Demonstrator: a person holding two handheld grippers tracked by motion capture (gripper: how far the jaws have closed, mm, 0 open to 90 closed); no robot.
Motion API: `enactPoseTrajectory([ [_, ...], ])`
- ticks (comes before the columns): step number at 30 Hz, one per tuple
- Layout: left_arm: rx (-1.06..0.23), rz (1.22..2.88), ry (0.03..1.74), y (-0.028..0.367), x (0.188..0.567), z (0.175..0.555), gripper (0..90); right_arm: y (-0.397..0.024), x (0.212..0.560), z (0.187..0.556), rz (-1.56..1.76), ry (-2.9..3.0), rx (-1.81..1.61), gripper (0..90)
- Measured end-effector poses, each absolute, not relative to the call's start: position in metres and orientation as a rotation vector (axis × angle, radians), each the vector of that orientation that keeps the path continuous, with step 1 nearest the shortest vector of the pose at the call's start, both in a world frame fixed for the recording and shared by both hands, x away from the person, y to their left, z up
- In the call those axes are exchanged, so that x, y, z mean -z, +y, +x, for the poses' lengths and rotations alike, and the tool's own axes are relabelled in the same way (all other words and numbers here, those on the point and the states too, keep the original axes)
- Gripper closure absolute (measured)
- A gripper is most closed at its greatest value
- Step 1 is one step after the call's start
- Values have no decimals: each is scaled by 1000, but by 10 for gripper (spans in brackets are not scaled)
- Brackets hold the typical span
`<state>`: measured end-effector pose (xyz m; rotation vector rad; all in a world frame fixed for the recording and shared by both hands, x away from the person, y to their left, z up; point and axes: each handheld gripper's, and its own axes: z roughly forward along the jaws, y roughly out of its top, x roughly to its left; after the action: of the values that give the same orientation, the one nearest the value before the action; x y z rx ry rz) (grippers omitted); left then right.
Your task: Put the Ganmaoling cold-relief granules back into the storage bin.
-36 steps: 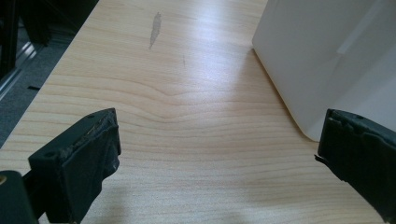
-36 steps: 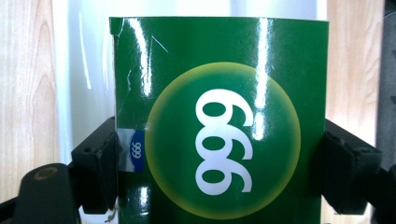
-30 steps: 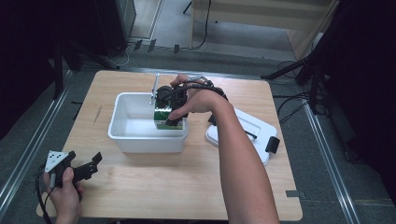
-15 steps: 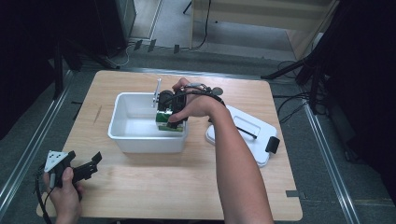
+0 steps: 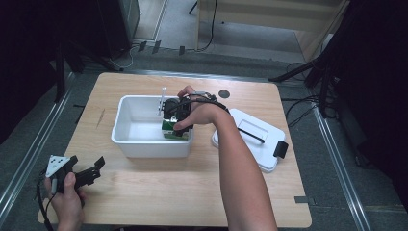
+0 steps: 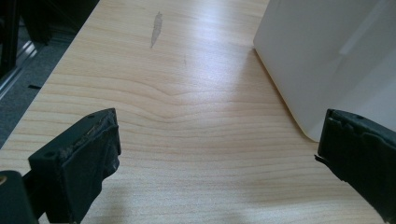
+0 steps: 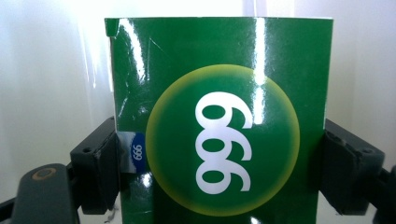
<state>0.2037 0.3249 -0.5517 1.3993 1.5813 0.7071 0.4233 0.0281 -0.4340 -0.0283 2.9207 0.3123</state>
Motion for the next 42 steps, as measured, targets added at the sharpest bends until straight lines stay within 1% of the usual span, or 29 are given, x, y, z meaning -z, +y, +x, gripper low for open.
enactPoseTrajectory([
  [13,-703,1402,1581,325,552,204,0,28,439,427,42,2957,-224,143],
  [18,-704,1403,1581,325,552,204,0,23,436,427,54,2955,-215,116],
  [19,-703,1404,1581,325,552,204,0,22,435,426,62,2956,-233,87],
  [22,-709,1402,1579,325,552,204,0,20,427,425,89,2950,-260,35],
  [27,-708,1406,1578,324,552,204,0,13,410,423,111,2938,-326,7],
  [35,-710,1415,1578,324,552,204,0,-16,376,420,194,2897,-403,0],
  [42,-714,1408,1580,323,552,204,0,-50,361,419,257,2862,-422,0],
])
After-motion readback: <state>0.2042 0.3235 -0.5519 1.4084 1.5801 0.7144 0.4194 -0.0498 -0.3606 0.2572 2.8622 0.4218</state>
